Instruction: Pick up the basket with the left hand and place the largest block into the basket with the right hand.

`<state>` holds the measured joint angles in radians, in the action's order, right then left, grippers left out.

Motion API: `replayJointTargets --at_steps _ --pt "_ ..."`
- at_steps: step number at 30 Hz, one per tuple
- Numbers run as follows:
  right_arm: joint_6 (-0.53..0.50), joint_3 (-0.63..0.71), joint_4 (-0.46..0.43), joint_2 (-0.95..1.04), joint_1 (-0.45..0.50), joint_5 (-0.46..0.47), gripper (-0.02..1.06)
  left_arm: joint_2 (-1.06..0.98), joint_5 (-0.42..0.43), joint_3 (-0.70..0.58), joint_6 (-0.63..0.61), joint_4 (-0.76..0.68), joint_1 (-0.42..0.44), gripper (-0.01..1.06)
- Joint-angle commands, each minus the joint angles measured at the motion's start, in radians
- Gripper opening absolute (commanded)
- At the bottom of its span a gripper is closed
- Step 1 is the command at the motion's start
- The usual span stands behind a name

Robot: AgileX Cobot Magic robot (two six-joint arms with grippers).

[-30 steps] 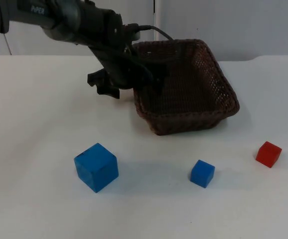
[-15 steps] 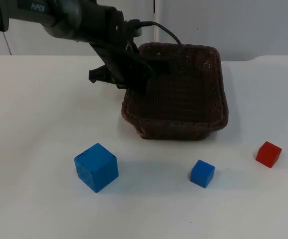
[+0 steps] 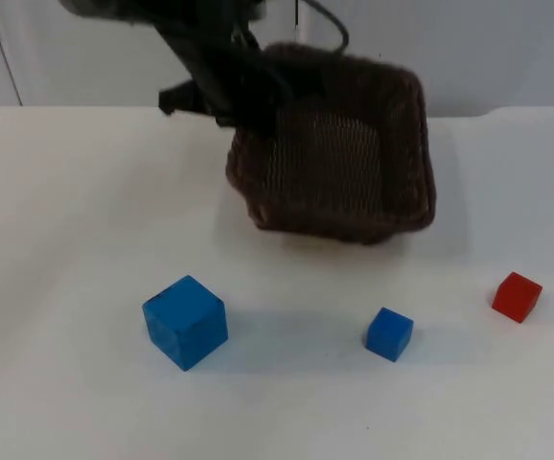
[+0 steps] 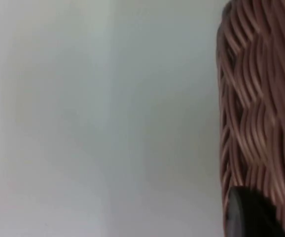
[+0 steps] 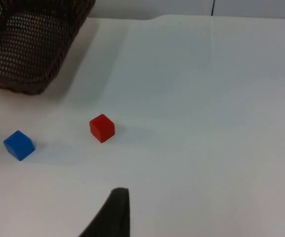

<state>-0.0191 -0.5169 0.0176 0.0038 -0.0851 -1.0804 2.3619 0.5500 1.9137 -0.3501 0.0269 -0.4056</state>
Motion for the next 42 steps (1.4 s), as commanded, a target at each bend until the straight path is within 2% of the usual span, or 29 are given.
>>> replayJointTargets --at_steps 1,10,13,23,33,38,42 --pt "0.001 0.000 -0.002 -0.004 0.005 0.001 1.05 -0.058 -0.003 0.006 -0.006 0.009 0.000 0.00" --pt "0.001 0.000 -0.002 -0.004 0.005 0.001 1.05 -0.167 0.101 0.006 -0.006 0.009 0.000 0.00" --pt "0.001 0.000 -0.002 -0.004 0.005 0.001 1.05 -0.200 0.169 0.006 -0.006 0.009 0.000 0.00" --pt "0.001 0.000 -0.002 -0.004 0.005 0.001 1.05 -0.260 0.296 0.004 -0.006 -0.017 0.000 0.00" --pt "0.001 0.000 -0.002 -0.004 0.005 0.001 1.05 -0.382 0.392 -0.016 0.031 -0.005 0.065 0.00" --pt "0.001 0.000 -0.002 -0.004 0.005 0.001 1.05 -0.466 0.360 -0.101 0.066 0.050 0.099 0.00" --pt "0.001 0.000 -0.002 -0.004 0.005 0.001 1.05 -0.590 0.296 -0.276 0.079 0.075 0.135 0.00"
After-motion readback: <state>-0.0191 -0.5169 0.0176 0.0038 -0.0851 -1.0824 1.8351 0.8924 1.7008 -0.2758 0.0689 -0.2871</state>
